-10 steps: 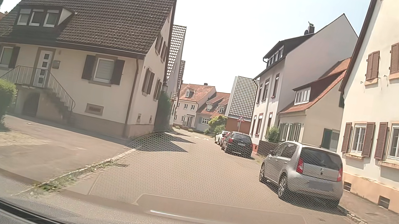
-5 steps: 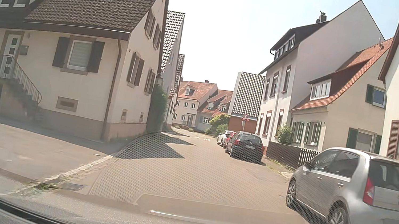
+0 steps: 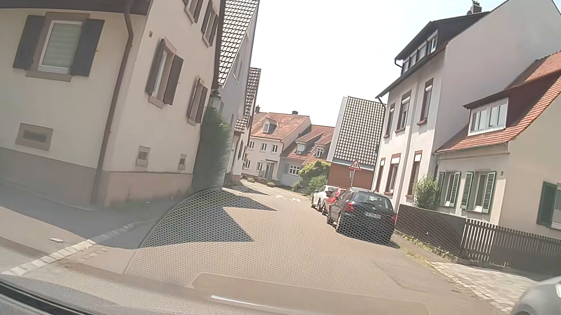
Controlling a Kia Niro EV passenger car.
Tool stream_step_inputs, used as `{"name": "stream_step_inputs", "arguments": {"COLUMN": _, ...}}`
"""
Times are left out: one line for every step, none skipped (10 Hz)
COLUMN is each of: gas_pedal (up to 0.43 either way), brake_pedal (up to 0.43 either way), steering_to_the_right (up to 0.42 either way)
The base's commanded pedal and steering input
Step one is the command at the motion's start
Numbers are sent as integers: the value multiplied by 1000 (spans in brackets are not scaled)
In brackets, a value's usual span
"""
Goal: Follow the waypoints while adhering to traffic rules and regulations
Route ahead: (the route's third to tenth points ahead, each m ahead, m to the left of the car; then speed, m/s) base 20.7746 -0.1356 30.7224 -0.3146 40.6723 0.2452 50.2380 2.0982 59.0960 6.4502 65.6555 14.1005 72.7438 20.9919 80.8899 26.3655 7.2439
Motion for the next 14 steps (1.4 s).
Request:
{"name": "stream_step_inputs", "arguments": {"gas_pedal": 59, "brake_pedal": 0, "steering_to_the_right": -7}}
{"name": "stream_step_inputs", "arguments": {"gas_pedal": 59, "brake_pedal": 0, "steering_to_the_right": -8}}
{"name": "stream_step_inputs", "arguments": {"gas_pedal": 59, "brake_pedal": 0, "steering_to_the_right": -8}}
{"name": "stream_step_inputs", "arguments": {"gas_pedal": 59, "brake_pedal": 0, "steering_to_the_right": -8}}
{"name": "stream_step_inputs", "arguments": {"gas_pedal": 59, "brake_pedal": 0, "steering_to_the_right": -8}}
{"name": "stream_step_inputs", "arguments": {"gas_pedal": 59, "brake_pedal": 0, "steering_to_the_right": -8}}
{"name": "stream_step_inputs", "arguments": {"gas_pedal": 59, "brake_pedal": 0, "steering_to_the_right": -7}}
{"name": "stream_step_inputs", "arguments": {"gas_pedal": 59, "brake_pedal": 0, "steering_to_the_right": -7}}
{"name": "stream_step_inputs", "arguments": {"gas_pedal": 39, "brake_pedal": 0, "steering_to_the_right": -7}}
{"name": "stream_step_inputs", "arguments": {"gas_pedal": 20, "brake_pedal": 0, "steering_to_the_right": -6}}
{"name": "stream_step_inputs", "arguments": {"gas_pedal": 8, "brake_pedal": 0, "steering_to_the_right": -5}}
{"name": "stream_step_inputs", "arguments": {"gas_pedal": 0, "brake_pedal": 0, "steering_to_the_right": -3}}
{"name": "stream_step_inputs", "arguments": {"gas_pedal": 0, "brake_pedal": 0, "steering_to_the_right": -3}}
{"name": "stream_step_inputs", "arguments": {"gas_pedal": 0, "brake_pedal": 0, "steering_to_the_right": -3}}
